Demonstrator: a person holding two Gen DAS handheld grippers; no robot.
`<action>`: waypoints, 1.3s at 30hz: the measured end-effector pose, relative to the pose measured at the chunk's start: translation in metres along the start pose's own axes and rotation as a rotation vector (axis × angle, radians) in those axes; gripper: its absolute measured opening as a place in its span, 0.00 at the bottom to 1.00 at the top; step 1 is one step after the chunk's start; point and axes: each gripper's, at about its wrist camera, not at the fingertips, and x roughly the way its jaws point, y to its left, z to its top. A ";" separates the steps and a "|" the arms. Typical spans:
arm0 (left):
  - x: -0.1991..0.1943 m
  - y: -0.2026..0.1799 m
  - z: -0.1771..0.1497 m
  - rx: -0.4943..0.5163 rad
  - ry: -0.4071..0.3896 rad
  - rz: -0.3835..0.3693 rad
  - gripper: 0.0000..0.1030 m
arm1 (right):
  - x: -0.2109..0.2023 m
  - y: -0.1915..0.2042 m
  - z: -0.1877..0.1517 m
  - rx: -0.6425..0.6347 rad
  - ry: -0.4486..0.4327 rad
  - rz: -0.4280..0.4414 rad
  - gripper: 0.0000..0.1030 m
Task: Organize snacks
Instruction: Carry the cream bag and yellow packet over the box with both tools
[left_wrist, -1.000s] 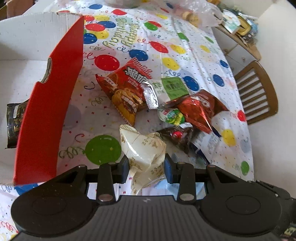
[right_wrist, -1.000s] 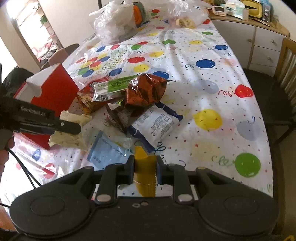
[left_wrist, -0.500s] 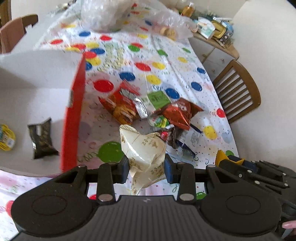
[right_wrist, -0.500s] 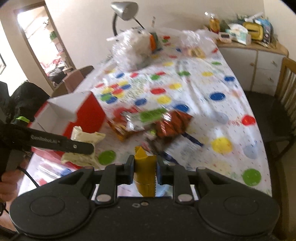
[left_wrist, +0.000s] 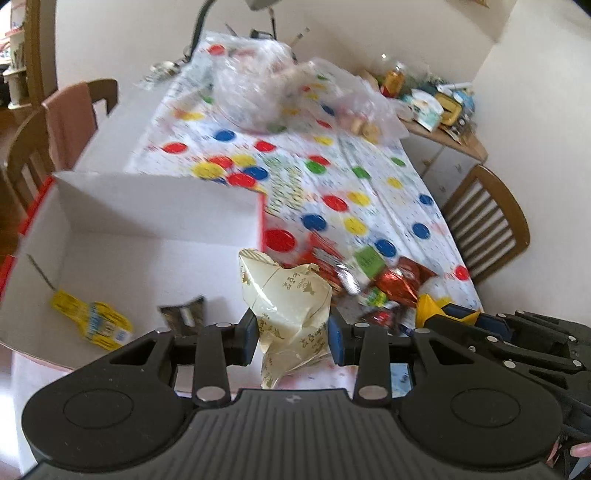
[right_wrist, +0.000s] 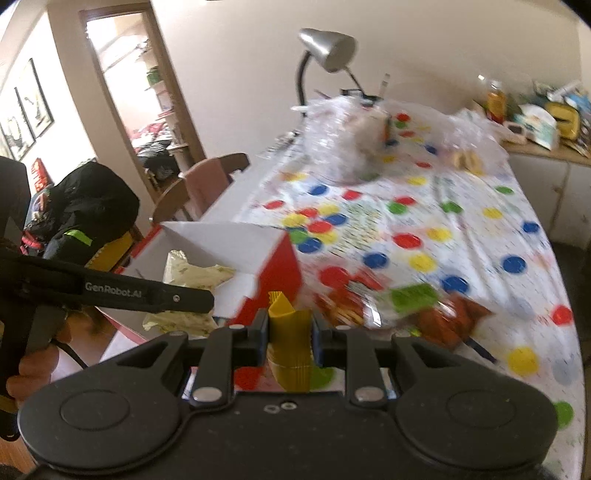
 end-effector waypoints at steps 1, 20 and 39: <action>-0.003 0.006 0.001 0.000 -0.006 0.007 0.36 | 0.005 0.008 0.003 -0.010 -0.001 0.003 0.21; -0.012 0.131 0.011 -0.036 -0.014 0.184 0.36 | 0.112 0.106 0.022 -0.103 0.096 0.032 0.21; 0.054 0.164 -0.013 0.005 0.142 0.240 0.36 | 0.178 0.129 -0.011 -0.149 0.254 -0.009 0.23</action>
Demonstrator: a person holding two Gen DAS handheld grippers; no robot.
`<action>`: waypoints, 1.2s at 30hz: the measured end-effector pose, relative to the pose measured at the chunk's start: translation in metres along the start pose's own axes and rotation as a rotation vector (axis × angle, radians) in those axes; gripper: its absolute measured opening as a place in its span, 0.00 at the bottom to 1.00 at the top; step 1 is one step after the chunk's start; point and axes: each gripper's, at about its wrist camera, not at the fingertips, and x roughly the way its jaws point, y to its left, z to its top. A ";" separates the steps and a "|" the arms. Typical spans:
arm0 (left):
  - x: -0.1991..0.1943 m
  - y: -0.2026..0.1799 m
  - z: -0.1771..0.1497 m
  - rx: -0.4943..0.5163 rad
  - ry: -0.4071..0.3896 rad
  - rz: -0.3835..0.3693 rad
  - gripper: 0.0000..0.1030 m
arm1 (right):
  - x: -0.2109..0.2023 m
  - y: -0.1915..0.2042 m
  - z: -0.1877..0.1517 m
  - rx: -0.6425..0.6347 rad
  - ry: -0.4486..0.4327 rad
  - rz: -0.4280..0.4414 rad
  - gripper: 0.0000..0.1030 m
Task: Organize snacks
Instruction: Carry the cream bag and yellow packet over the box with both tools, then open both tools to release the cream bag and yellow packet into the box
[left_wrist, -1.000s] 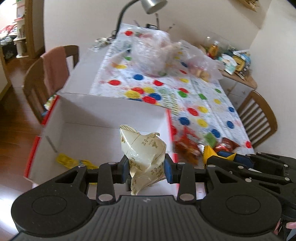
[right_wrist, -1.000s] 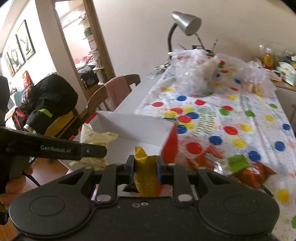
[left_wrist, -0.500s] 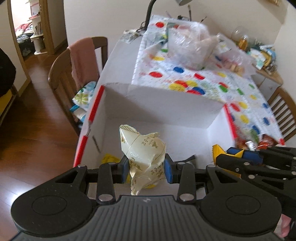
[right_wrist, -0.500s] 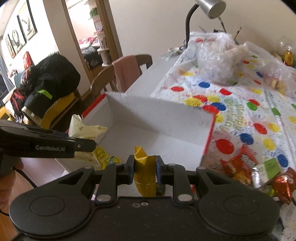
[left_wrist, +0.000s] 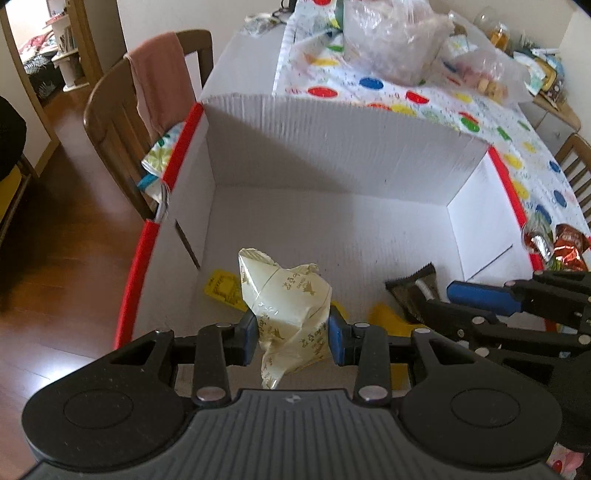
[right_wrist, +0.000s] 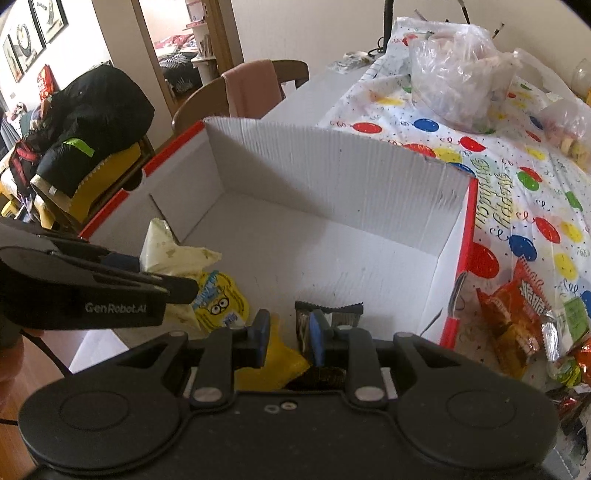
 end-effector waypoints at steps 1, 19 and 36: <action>0.002 0.000 -0.001 -0.001 0.006 0.000 0.36 | 0.000 0.000 -0.001 -0.001 0.003 0.001 0.23; -0.027 0.000 -0.008 -0.027 -0.051 -0.057 0.57 | -0.037 -0.013 -0.003 0.066 -0.046 0.069 0.37; -0.088 -0.046 -0.011 0.009 -0.207 -0.178 0.72 | -0.118 -0.045 -0.020 0.104 -0.187 0.096 0.70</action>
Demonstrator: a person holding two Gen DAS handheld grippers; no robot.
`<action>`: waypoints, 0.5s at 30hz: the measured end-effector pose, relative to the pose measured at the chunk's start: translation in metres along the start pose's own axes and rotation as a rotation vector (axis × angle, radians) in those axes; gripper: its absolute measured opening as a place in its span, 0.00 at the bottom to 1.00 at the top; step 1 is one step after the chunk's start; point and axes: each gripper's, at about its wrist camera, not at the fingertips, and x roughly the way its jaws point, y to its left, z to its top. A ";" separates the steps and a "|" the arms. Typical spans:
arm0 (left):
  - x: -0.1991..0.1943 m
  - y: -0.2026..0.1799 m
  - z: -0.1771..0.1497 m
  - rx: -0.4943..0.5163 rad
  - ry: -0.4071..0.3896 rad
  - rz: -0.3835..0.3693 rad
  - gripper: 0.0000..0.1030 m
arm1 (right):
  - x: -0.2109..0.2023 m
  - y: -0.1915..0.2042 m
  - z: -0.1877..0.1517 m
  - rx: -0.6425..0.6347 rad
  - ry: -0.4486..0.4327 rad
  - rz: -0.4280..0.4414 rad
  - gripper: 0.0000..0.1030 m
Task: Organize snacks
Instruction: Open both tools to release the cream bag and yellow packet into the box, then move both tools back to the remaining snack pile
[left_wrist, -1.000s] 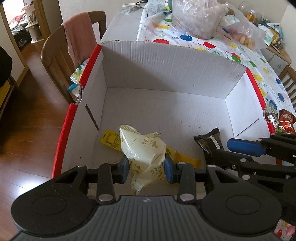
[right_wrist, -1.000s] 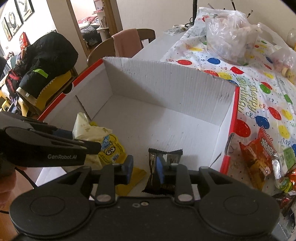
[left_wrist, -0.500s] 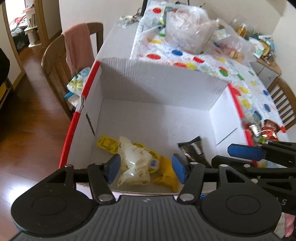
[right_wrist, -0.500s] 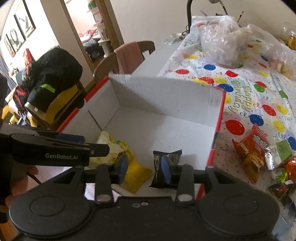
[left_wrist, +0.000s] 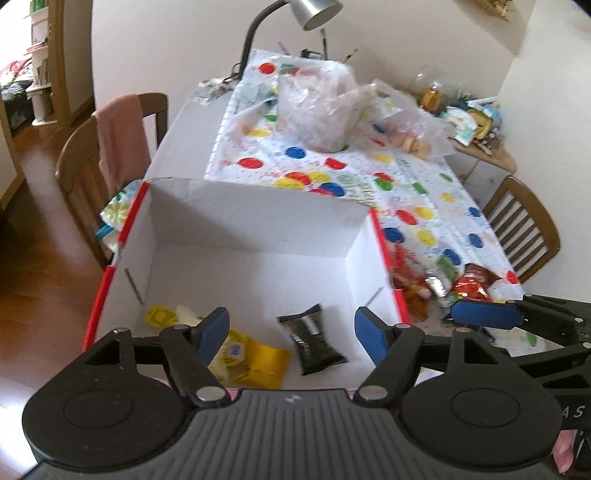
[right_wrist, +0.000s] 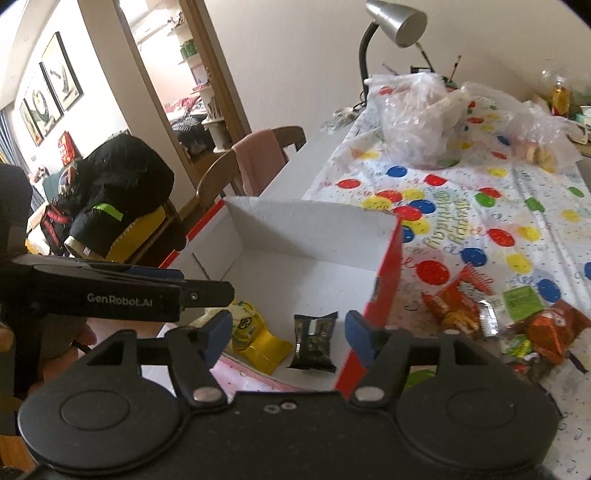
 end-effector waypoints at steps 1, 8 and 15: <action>-0.001 -0.005 0.000 0.003 -0.004 -0.006 0.73 | -0.005 -0.003 -0.001 0.003 -0.009 -0.005 0.73; -0.007 -0.038 -0.001 0.033 -0.047 -0.039 0.77 | -0.039 -0.028 -0.009 0.028 -0.072 -0.035 0.90; -0.001 -0.075 -0.003 0.065 -0.055 -0.067 0.77 | -0.065 -0.058 -0.021 0.044 -0.098 -0.069 0.98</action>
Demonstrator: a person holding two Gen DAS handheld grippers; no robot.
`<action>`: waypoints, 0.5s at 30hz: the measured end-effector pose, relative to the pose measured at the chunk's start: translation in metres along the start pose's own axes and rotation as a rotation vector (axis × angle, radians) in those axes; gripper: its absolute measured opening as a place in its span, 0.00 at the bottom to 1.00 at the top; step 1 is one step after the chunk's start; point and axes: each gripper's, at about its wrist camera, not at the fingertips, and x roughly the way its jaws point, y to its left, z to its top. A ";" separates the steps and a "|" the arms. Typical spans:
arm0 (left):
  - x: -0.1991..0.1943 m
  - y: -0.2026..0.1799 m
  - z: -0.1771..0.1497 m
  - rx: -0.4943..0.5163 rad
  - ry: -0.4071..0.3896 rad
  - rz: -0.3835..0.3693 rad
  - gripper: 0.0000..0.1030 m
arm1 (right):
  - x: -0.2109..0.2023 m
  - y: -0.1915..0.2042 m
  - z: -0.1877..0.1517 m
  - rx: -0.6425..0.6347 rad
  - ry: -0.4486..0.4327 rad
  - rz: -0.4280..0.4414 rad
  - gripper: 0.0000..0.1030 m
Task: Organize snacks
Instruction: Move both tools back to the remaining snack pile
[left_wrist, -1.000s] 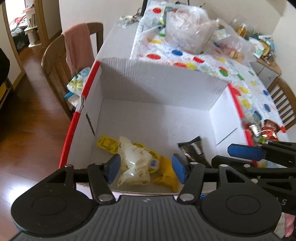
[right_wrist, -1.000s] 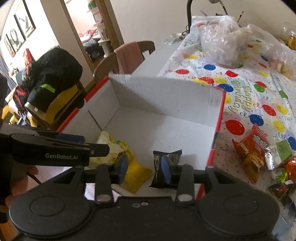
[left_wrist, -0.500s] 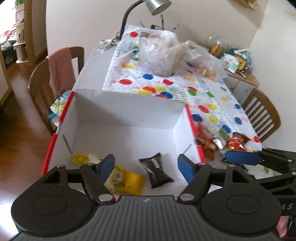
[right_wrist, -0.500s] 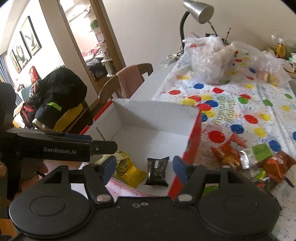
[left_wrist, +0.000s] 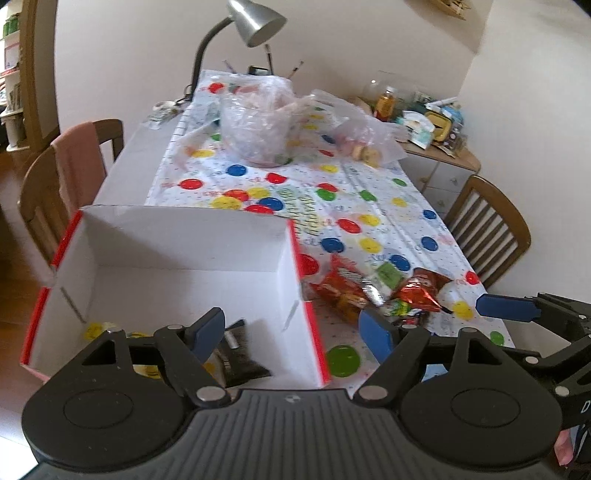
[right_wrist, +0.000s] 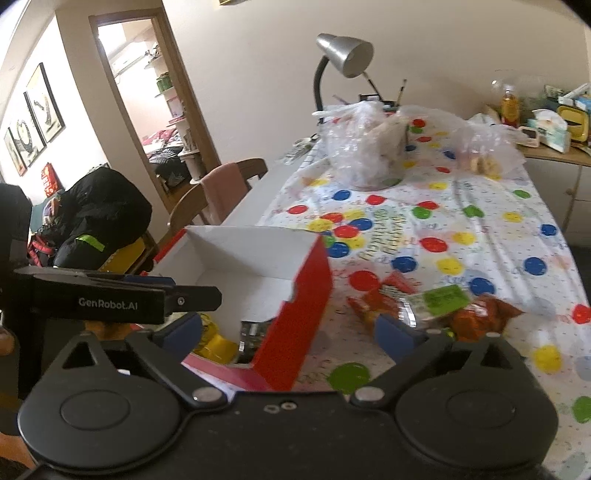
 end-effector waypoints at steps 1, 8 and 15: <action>0.003 -0.006 0.000 0.005 0.002 -0.003 0.78 | -0.003 -0.004 -0.002 -0.004 -0.001 -0.008 0.99; 0.031 -0.045 -0.012 0.024 0.067 -0.036 0.78 | -0.019 -0.044 -0.028 -0.060 0.030 -0.092 1.00; 0.069 -0.090 -0.033 0.107 0.157 -0.080 0.78 | -0.015 -0.081 -0.054 -0.104 0.114 -0.127 0.99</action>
